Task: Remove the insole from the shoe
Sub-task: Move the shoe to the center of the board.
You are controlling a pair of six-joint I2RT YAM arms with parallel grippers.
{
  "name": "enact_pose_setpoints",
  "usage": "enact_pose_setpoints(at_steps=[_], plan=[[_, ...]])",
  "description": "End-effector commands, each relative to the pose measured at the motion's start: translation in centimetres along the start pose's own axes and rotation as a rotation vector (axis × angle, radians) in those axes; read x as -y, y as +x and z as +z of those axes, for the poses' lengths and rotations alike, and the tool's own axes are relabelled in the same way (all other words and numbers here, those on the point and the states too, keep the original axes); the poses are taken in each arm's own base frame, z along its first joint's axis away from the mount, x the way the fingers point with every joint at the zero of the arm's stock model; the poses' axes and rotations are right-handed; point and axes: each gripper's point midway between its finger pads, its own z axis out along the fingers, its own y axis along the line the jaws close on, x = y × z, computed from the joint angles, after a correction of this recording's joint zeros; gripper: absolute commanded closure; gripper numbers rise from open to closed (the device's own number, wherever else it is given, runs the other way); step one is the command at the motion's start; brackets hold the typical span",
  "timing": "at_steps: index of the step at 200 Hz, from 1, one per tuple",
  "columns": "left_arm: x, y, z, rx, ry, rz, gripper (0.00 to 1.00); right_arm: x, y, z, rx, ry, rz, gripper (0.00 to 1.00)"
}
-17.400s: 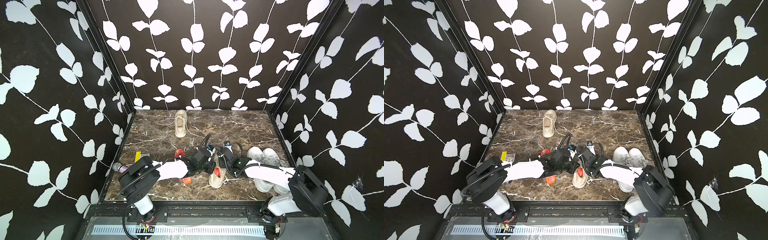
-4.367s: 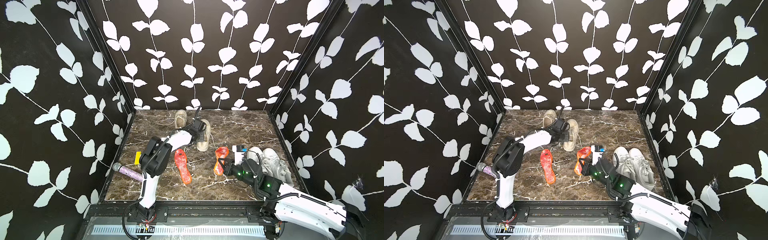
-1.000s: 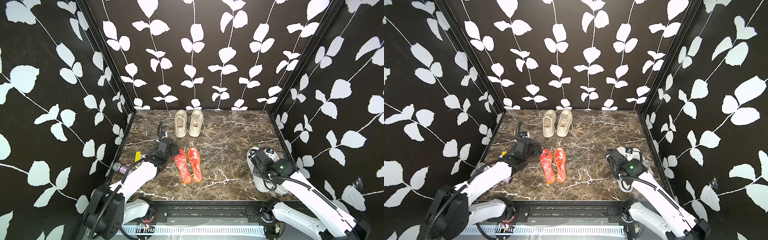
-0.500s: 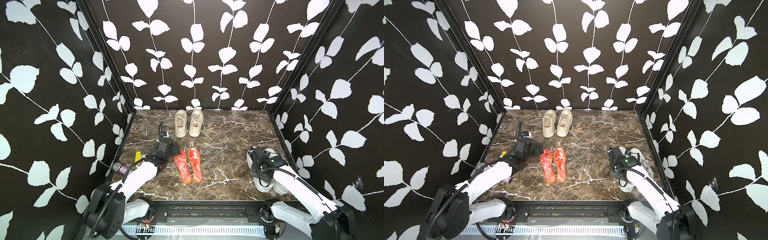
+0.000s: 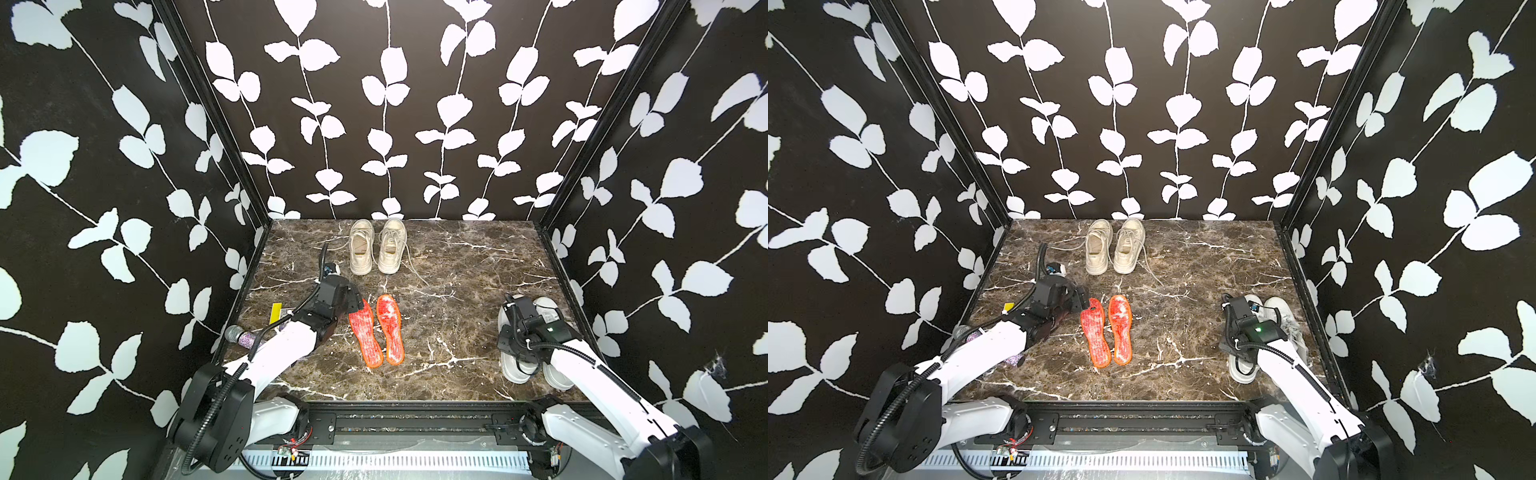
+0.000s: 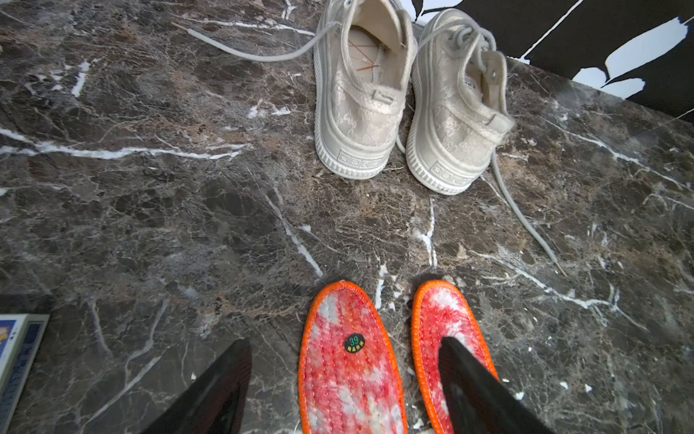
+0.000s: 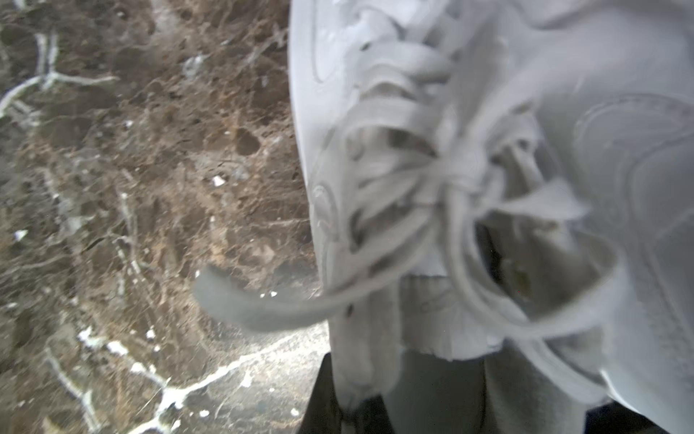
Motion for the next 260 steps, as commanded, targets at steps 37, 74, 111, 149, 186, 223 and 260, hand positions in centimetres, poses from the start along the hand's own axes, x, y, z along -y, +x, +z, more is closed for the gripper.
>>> enact_pose_setpoints(at_steps=[37, 74, 111, 149, 186, 223, 260], plan=[[1.4, -0.6, 0.1, 0.017, 0.072, -0.02, 0.17, -3.9, -1.5, -1.7, 0.053, -0.175, -0.063, 1.0], [2.7, -0.5, 0.2, 0.009, 0.12, -0.005, 0.17, -6.1, -1.2, -2.3, 0.056, -0.169, -0.156, 1.0], [4.3, -0.1, 0.2, -0.014, 0.161, 0.031, 0.17, -10.2, -1.0, -3.5, 0.08, -0.223, -0.235, 1.0], [5.6, 0.6, 0.3, -0.04, 0.206, 0.059, 0.17, -13.4, -0.2, -4.2, 0.086, -0.255, -0.313, 1.0], [7.1, 1.5, 0.6, -0.082, 0.247, 0.113, 0.18, -16.8, 0.7, -4.6, 0.074, -0.258, -0.366, 1.0], [8.3, 2.1, 0.3, -0.095, 0.277, 0.146, 0.18, -20.2, 2.3, -4.6, 0.046, -0.275, -0.429, 1.0], [9.6, 2.7, -0.1, -0.108, 0.308, 0.169, 0.18, -21.9, 3.6, -3.5, -0.001, -0.28, -0.447, 0.92]])
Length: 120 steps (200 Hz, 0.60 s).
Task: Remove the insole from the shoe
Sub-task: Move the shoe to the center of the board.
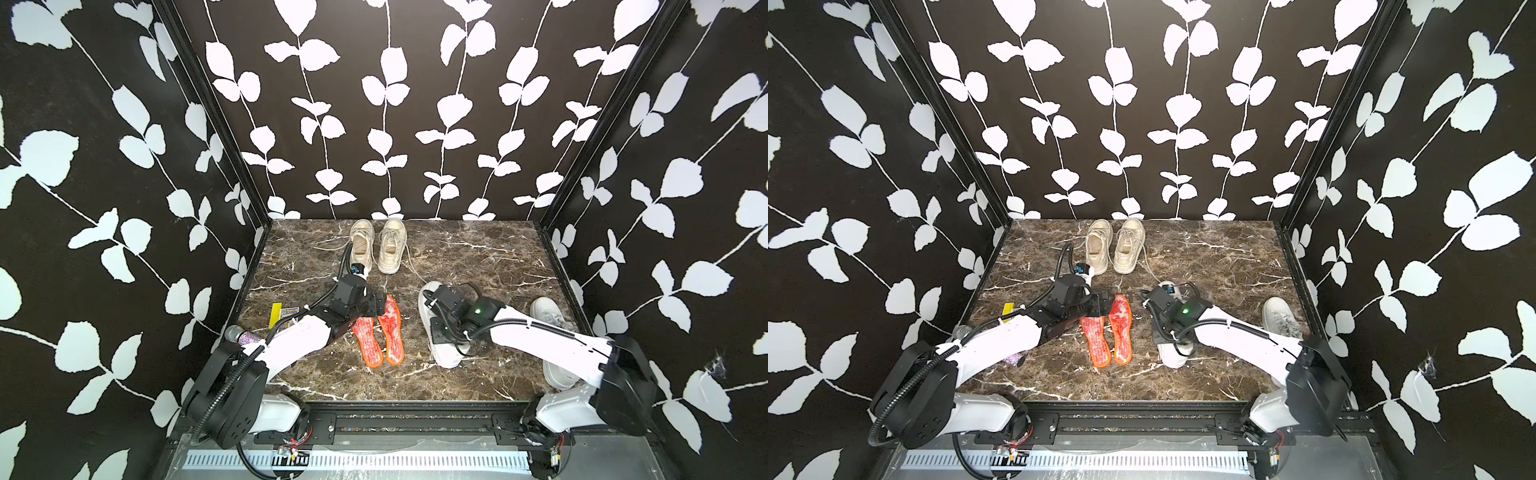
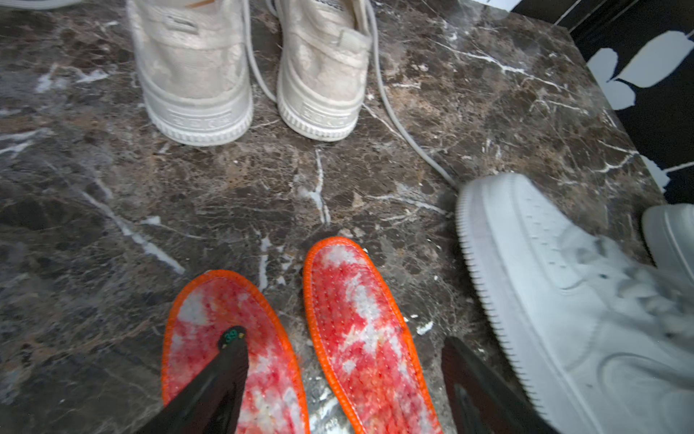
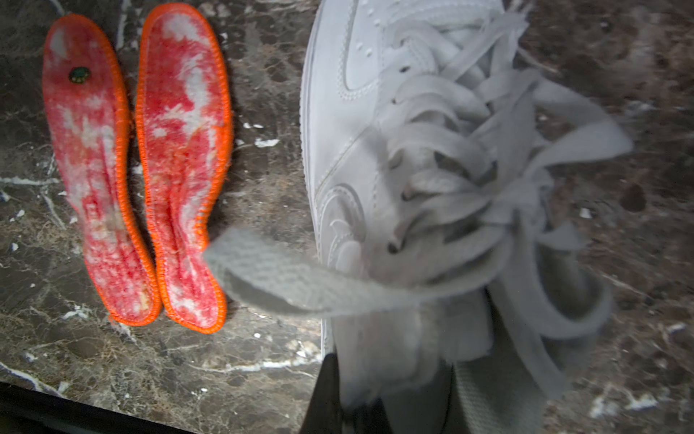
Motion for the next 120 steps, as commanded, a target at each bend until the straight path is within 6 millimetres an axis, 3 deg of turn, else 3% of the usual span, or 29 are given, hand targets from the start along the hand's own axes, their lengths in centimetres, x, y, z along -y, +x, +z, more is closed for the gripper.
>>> enact_pose_setpoints(at_steps=[1, 35, 64, 73, 77, 120], plan=[[1.7, -1.1, -0.3, 0.022, 0.04, 0.023, 0.18, -1.6, -2.0, -0.5, 0.067, -0.038, 0.027, 0.91], [3.1, -0.5, -0.3, 0.015, 0.073, 0.038, 0.18, -3.8, -2.2, -1.1, 0.068, -0.159, 0.005, 0.7], [4.9, -0.1, -0.3, 0.016, 0.126, 0.053, 0.2, -3.6, -2.4, -2.7, 0.098, -0.18, -0.029, 0.66], [5.0, -0.1, -0.2, 0.017, 0.132, 0.051, 0.2, -3.1, -2.5, -3.4, 0.12, -0.173, -0.044, 0.66], [6.2, 0.4, -0.3, 0.007, 0.157, 0.071, 0.21, -2.8, -2.5, -3.7, 0.132, -0.169, -0.051, 0.65], [11.0, 3.0, -0.5, -0.031, 0.249, 0.146, 0.23, 2.3, -2.6, -6.1, 0.225, -0.047, -0.066, 0.66]])
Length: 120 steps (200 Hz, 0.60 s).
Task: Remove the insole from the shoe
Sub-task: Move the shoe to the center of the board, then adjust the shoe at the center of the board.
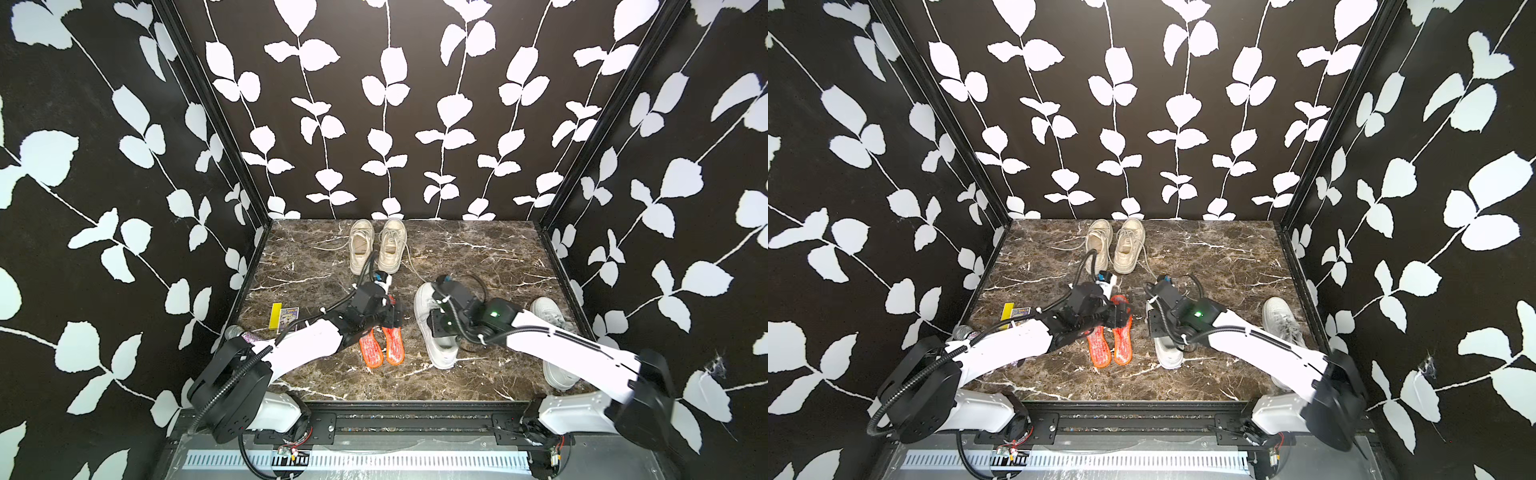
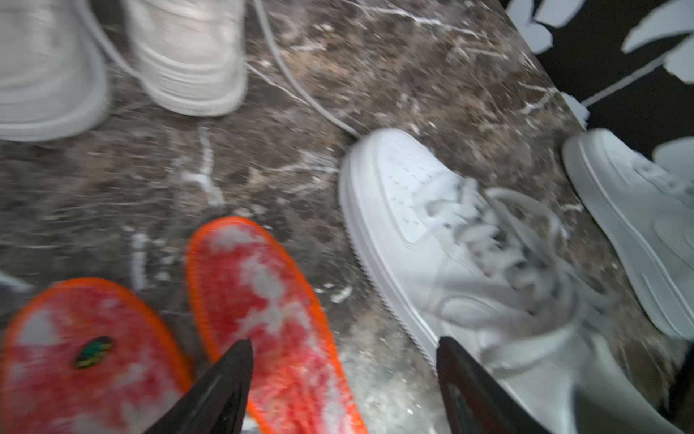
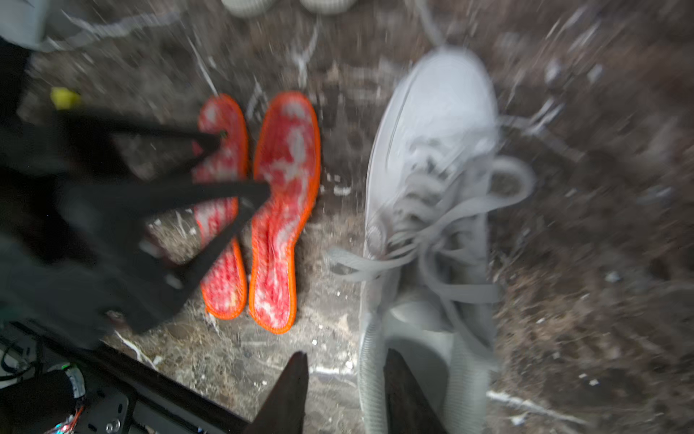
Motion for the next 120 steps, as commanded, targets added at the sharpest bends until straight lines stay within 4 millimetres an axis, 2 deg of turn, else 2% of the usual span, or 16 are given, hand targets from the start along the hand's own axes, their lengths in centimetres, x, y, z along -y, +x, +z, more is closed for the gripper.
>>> enact_pose_setpoints(at_steps=[1, 18, 38, 81, 120], plan=[[3.5, -0.8, 0.1, 0.034, 0.078, 0.03, 0.23, 3.6, 0.5, -1.1, 0.021, 0.115, -0.033, 0.66], [5.5, 0.1, 0.2, 0.037, 0.114, 0.068, 0.23, 5.2, 1.0, -1.2, 0.015, 0.145, -0.02, 0.66], [6.8, 0.9, 0.5, 0.032, 0.134, 0.078, 0.23, 6.0, 1.5, -0.9, 0.016, 0.15, -0.01, 0.66], [8.5, 2.0, 1.8, -0.009, 0.154, 0.071, 0.25, 6.7, 2.4, 0.2, 0.007, 0.145, -0.013, 0.65], [8.5, 2.0, 2.8, -0.028, 0.125, 0.051, 0.26, 6.6, 2.6, 0.8, 0.014, 0.131, -0.023, 0.63]])
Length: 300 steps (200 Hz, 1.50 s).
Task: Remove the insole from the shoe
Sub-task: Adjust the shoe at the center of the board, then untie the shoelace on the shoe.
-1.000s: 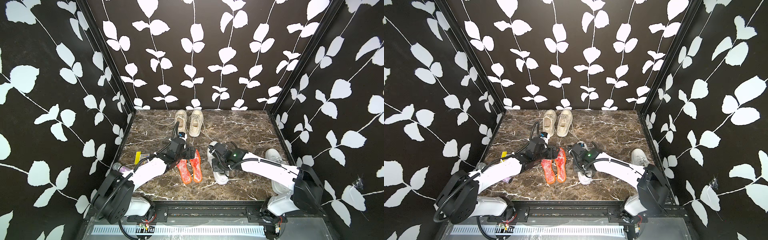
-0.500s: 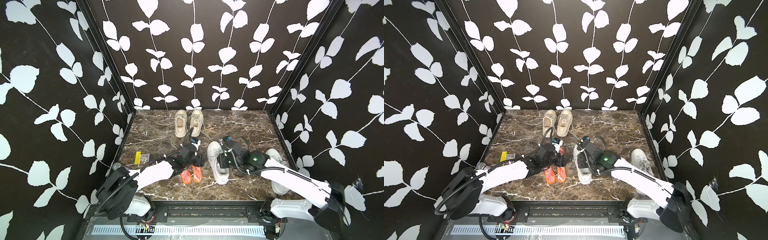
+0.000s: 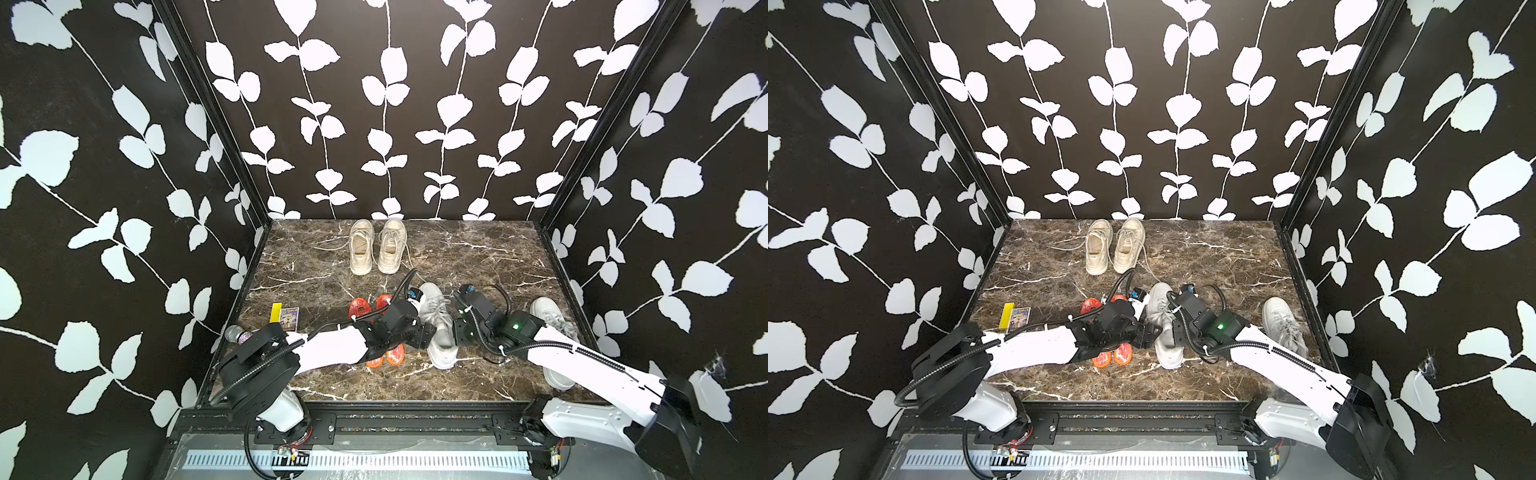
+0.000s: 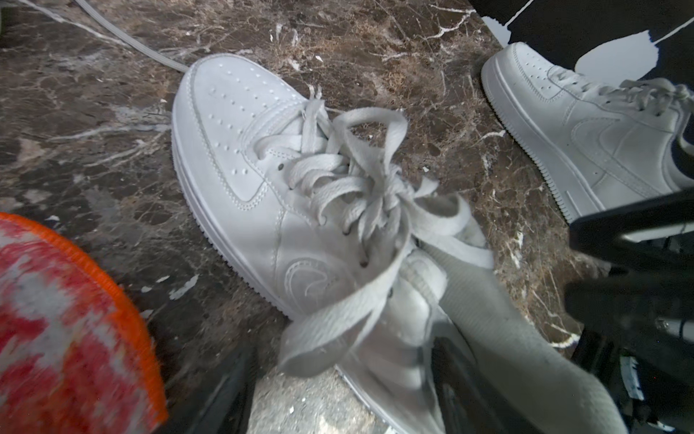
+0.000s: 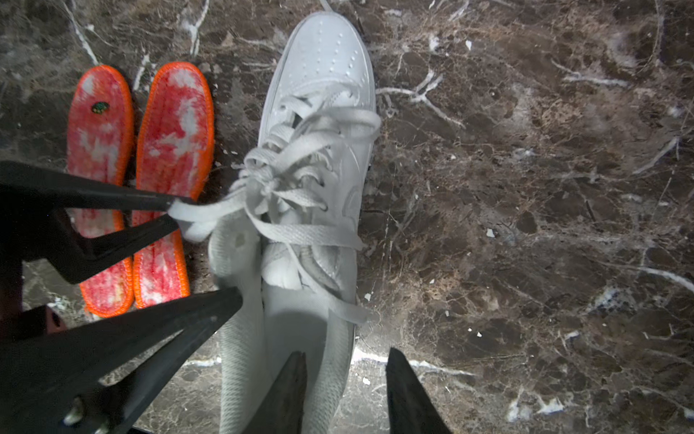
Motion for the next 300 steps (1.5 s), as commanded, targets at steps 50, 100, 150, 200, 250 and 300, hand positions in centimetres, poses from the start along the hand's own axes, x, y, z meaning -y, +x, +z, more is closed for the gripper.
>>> enact_pose_setpoints(at_steps=[50, 100, 150, 200, 250, 300], plan=[[-2.5, -1.0, 1.3, -0.015, -0.167, -0.03, 0.41, -0.1, -2.1, -0.5, 0.088, -0.012, 0.015, 0.61], [-3.1, -2.0, 1.5, -0.034, -0.156, 0.109, 0.64, -0.1, -1.6, 0.1, 0.078, -0.032, 0.039, 0.61], [-0.8, -2.7, 0.9, -0.048, -0.05, 0.309, 0.76, -1.2, -2.0, -0.1, 0.101, -0.094, 0.061, 0.61], [0.6, -2.5, 1.0, -0.064, 0.031, 0.329, 0.84, -1.5, -2.1, -0.1, 0.103, -0.113, 0.062, 0.61], [2.0, -2.6, 0.6, -0.054, 0.103, 0.332, 0.85, -1.8, -2.1, 0.0, 0.108, -0.133, 0.052, 0.62], [1.8, -2.1, 0.7, -0.067, 0.103, 0.331, 0.76, -3.2, -2.9, 0.3, 0.111, -0.179, 0.046, 0.68]])
